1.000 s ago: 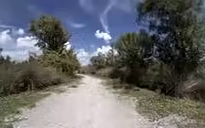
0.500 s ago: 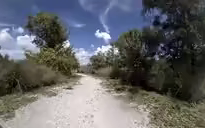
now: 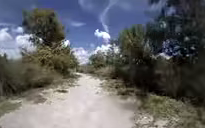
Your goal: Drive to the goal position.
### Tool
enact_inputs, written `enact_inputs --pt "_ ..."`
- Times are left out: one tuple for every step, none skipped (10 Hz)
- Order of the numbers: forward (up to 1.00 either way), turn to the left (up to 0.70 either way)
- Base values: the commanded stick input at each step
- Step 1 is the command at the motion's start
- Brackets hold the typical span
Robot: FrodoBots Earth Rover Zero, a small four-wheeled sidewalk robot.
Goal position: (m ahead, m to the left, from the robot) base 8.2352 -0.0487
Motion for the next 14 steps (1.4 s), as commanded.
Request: enact_inputs --pt "0.85 0.0" --pt "0.85 0.0" --pt "0.85 0.04" --pt "0.85 0.31" --pt "0.85 0.32" --pt "0.85 0.0" --pt "0.85 0.0" --pt "0.85 0.0" --pt "0.85 0.0" --pt "0.85 0.0" --pt "0.85 0.0" --pt "0.85 0.0" --pt "0.85 0.0" --pt "0.85 0.0"
